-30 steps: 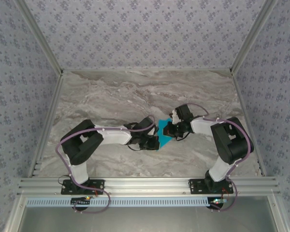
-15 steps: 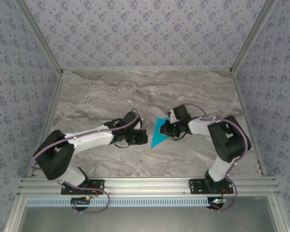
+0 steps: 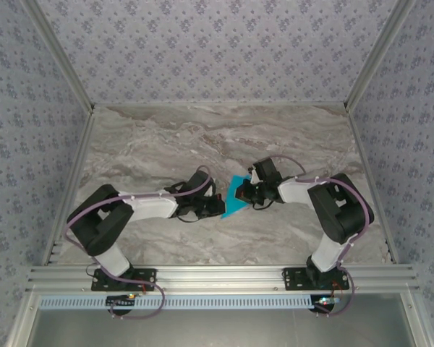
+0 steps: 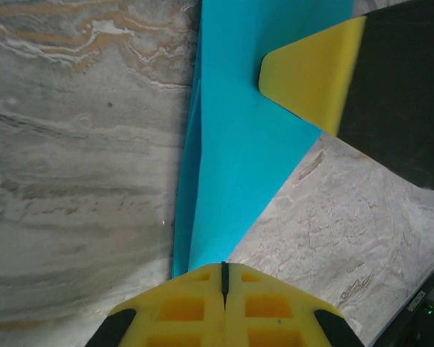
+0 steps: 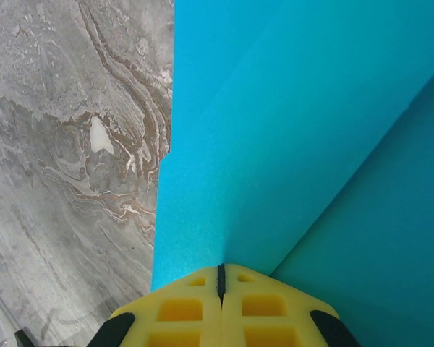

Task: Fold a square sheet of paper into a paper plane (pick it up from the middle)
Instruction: Fourth fold the wing at the center of the table.

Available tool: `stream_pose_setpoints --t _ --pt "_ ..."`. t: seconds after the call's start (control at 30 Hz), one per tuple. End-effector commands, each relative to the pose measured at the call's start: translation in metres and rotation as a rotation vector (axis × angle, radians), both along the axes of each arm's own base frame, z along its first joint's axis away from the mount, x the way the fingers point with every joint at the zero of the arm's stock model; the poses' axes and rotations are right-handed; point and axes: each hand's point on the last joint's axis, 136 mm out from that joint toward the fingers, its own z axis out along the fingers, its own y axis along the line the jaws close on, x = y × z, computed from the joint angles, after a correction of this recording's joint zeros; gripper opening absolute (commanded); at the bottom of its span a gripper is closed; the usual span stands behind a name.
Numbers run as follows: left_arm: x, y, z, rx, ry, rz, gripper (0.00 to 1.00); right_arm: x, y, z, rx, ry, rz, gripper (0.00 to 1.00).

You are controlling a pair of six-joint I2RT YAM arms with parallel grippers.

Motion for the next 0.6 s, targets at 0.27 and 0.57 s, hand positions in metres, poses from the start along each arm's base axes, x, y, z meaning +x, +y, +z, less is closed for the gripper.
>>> stream_pose_setpoints --t 0.27,0.57 --pt "-0.006 0.001 -0.026 0.046 0.061 0.008 0.00 -0.010 -0.001 0.009 -0.002 -0.035 0.046 0.02" --pt "-0.014 0.013 -0.040 0.127 0.092 0.006 0.00 -0.024 0.026 0.007 -0.004 -0.049 0.162 0.01"
